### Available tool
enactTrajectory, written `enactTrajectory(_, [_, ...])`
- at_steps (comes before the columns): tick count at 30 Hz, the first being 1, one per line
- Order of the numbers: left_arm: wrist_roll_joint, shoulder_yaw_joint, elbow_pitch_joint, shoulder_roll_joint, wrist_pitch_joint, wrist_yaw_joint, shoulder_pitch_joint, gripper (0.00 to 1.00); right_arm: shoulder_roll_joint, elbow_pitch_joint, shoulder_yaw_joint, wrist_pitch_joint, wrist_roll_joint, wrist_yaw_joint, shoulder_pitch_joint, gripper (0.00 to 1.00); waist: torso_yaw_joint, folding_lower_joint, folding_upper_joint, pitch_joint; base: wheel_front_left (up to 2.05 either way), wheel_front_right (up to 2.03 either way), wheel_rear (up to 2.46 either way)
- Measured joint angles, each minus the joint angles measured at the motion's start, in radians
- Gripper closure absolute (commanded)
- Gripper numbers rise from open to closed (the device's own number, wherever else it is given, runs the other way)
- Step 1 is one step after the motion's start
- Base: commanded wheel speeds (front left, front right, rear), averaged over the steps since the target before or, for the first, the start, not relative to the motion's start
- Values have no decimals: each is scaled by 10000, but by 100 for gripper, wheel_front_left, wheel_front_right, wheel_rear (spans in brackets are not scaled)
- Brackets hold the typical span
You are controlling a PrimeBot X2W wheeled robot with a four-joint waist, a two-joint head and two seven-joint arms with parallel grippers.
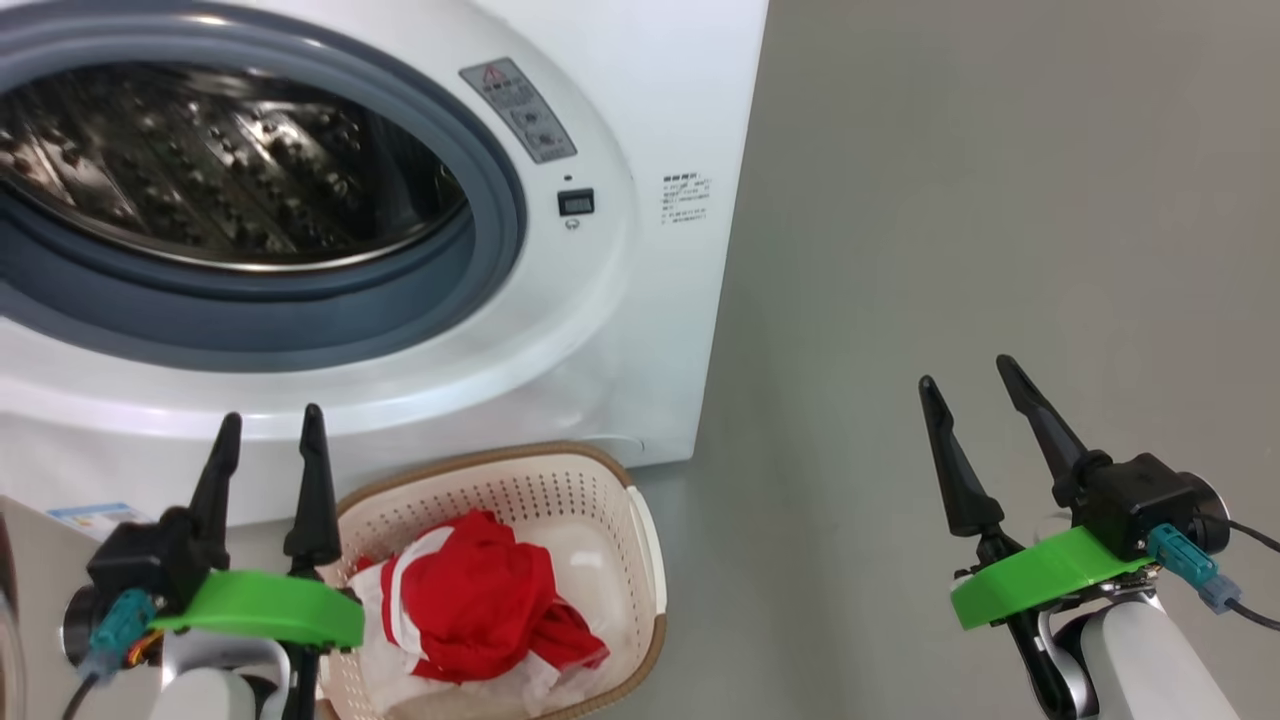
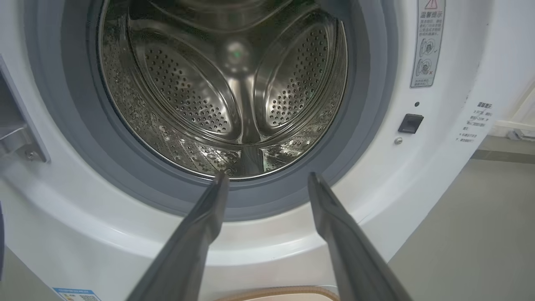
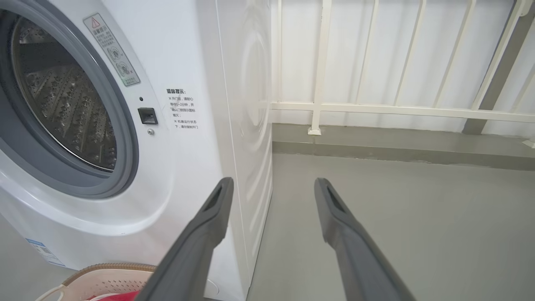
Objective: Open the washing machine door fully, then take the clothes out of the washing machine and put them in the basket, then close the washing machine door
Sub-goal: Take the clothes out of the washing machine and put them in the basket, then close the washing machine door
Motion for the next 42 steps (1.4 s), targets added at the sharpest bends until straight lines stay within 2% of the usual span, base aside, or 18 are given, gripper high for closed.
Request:
enactTrajectory(14, [401, -403, -1875, -2, 0, -61, 1367, 0, 36, -84, -353, 0, -86, 0, 674, 0, -30, 0, 0, -996, 0, 0, 0])
enactTrajectory(22, [376, -520, -2481, 2, 0, 224, 1931, 0, 38, -464, -422, 0, -88, 0, 1058, 0, -75, 1, 0, -1390, 0, 0, 0])
enactTrajectory(42, [403, -556, -2771, 33, 0, 284, 3001, 0, 25, -717, -598, 0, -173, 0, 1831, 0, -24, 0, 0, -2169, 0, 0, 0])
